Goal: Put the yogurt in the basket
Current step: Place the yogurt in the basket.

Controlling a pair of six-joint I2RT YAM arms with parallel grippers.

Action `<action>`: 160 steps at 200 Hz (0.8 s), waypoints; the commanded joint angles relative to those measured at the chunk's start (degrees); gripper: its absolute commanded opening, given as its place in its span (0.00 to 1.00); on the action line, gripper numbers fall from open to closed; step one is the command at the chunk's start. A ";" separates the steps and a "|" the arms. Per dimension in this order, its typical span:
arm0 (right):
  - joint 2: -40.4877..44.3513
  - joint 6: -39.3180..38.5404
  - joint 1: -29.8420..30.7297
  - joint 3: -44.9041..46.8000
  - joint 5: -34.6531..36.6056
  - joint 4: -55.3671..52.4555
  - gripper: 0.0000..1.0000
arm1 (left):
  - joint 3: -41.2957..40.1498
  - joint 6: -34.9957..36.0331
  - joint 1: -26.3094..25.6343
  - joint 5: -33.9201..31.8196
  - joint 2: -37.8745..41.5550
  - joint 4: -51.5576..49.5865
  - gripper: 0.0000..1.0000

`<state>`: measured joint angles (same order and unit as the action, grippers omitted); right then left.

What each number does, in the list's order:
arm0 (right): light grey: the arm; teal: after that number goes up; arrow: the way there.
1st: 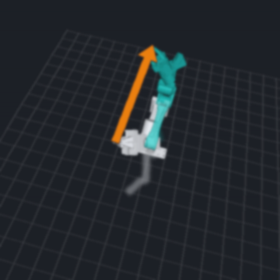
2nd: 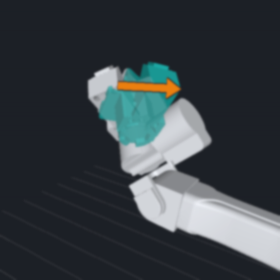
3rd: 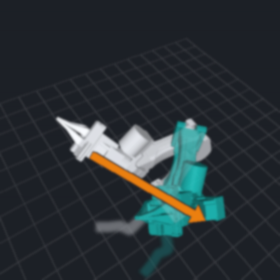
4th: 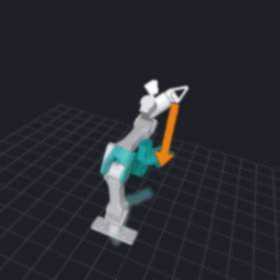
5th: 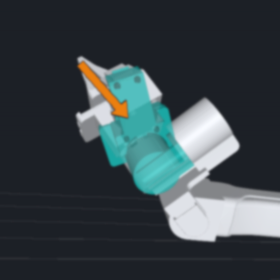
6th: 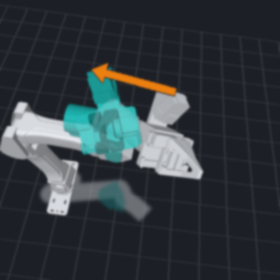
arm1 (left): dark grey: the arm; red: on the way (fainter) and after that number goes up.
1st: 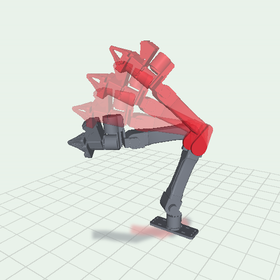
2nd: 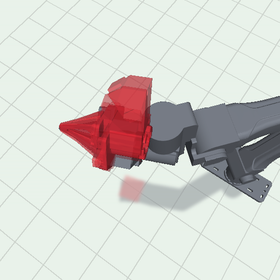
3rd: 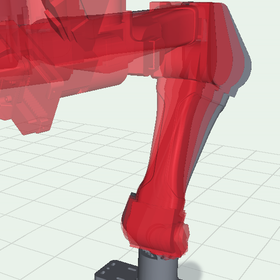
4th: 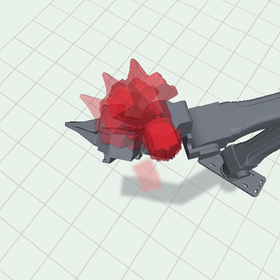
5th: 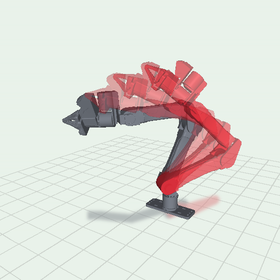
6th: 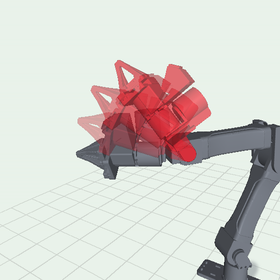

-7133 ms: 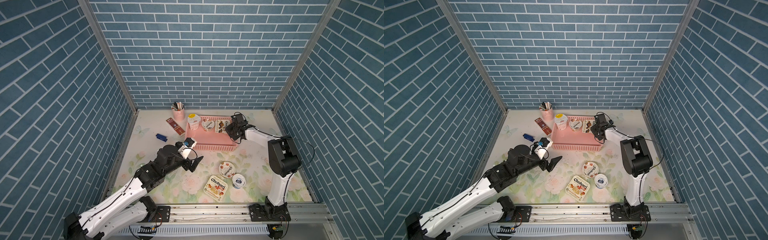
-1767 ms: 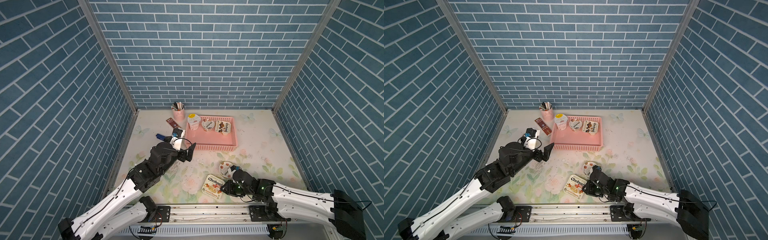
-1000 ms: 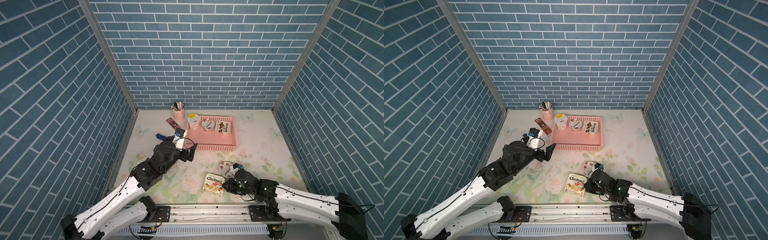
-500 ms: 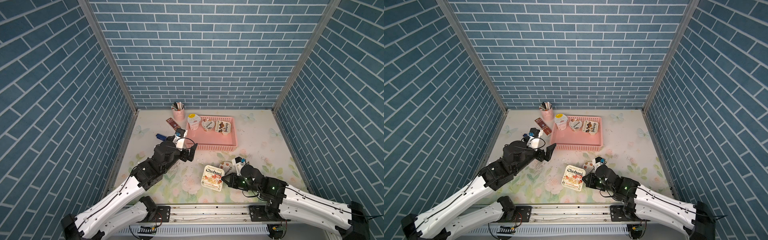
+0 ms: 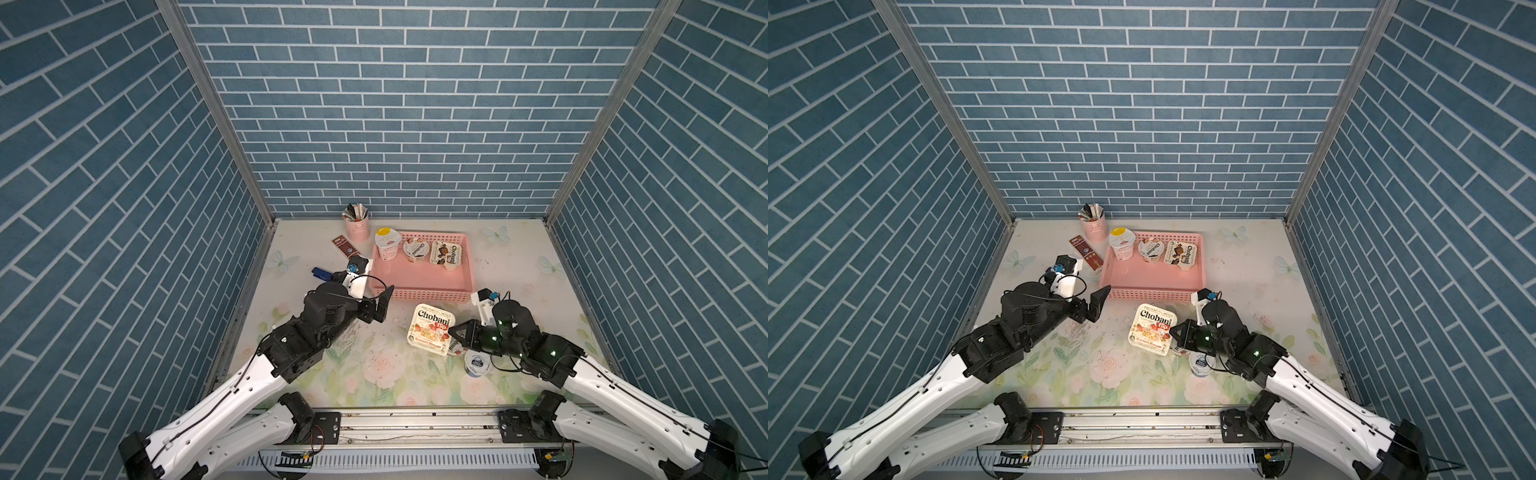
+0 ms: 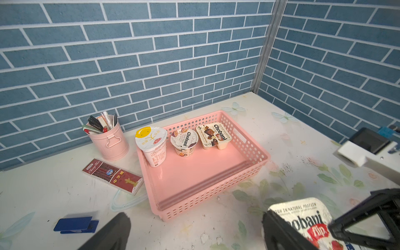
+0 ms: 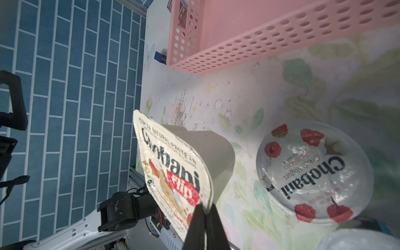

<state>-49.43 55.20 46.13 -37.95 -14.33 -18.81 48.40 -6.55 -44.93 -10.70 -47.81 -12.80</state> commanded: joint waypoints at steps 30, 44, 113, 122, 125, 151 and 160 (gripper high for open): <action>-11.94 -15.13 -5.81 -11.37 -10.17 -4.34 0.00 | 1.29 1.84 -0.25 0.21 1.66 -0.43 1.00; -14.89 -17.73 -7.43 -14.54 -11.58 -5.22 0.00 | 1.39 2.13 -0.29 0.49 2.03 -0.63 1.00; -26.22 -26.47 -13.84 -26.42 -17.82 -5.81 0.00 | 1.52 2.68 -0.25 0.94 3.12 -1.14 1.00; -27.44 -27.16 -14.38 -27.43 -18.55 -5.77 0.00 | 1.43 2.65 -0.29 1.09 3.16 -1.11 1.00; -27.84 -27.43 -14.52 -27.84 -18.76 -5.71 0.00 | 1.43 2.76 -0.27 1.15 3.16 -1.11 1.00; -31.31 -29.40 -15.43 -31.25 -20.48 -5.43 0.00 | 1.09 3.12 -0.25 1.71 3.15 -0.84 1.00; -32.71 -30.05 -15.76 -32.48 -21.09 -5.26 0.00 | 0.99 3.29 -0.25 1.95 3.15 -0.61 1.00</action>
<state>-79.40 29.82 31.16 -66.76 -31.99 -23.55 48.56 -4.21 -44.93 -9.78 -45.25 -13.06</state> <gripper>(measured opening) 0.060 0.999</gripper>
